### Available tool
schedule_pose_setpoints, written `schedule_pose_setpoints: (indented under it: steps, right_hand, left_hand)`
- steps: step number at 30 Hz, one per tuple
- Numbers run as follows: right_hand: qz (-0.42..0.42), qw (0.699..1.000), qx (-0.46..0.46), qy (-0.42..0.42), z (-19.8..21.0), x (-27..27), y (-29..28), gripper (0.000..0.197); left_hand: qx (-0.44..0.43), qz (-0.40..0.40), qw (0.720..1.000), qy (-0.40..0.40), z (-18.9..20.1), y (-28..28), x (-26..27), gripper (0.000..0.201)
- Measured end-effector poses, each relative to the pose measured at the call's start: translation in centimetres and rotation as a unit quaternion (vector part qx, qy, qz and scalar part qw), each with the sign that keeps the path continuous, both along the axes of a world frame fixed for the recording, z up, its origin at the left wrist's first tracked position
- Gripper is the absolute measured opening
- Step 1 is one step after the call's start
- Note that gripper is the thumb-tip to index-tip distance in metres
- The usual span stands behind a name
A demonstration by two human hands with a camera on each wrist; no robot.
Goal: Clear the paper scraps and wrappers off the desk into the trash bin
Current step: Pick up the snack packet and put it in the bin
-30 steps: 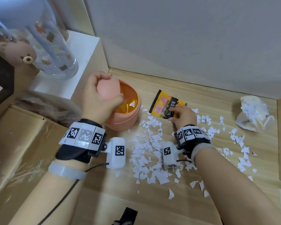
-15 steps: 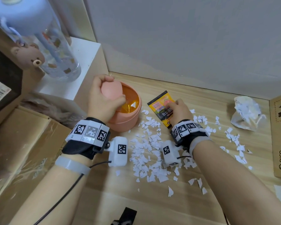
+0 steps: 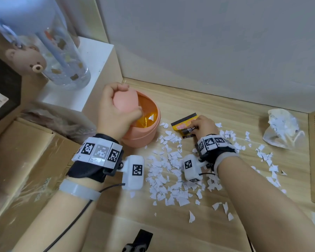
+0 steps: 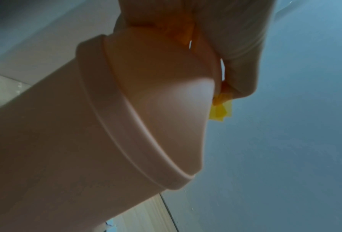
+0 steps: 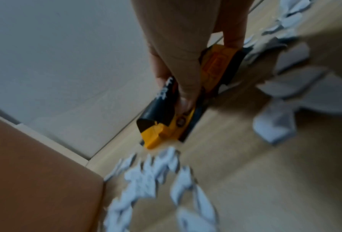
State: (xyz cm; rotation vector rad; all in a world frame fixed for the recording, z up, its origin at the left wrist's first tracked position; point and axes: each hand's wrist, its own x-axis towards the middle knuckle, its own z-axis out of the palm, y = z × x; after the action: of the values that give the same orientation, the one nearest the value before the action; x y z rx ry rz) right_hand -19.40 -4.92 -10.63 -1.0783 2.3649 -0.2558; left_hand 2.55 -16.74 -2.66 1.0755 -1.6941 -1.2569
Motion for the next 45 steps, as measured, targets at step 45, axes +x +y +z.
schedule_pose_setpoints:
  steps: [45]
  right_hand:
    - [0.390, 0.910, 0.051, 0.133, 11.0, 11.0, -3.6, 0.057]
  left_hand:
    - [0.001, -0.062, 0.998, -0.020, -0.2, 0.2, -0.1, 0.043]
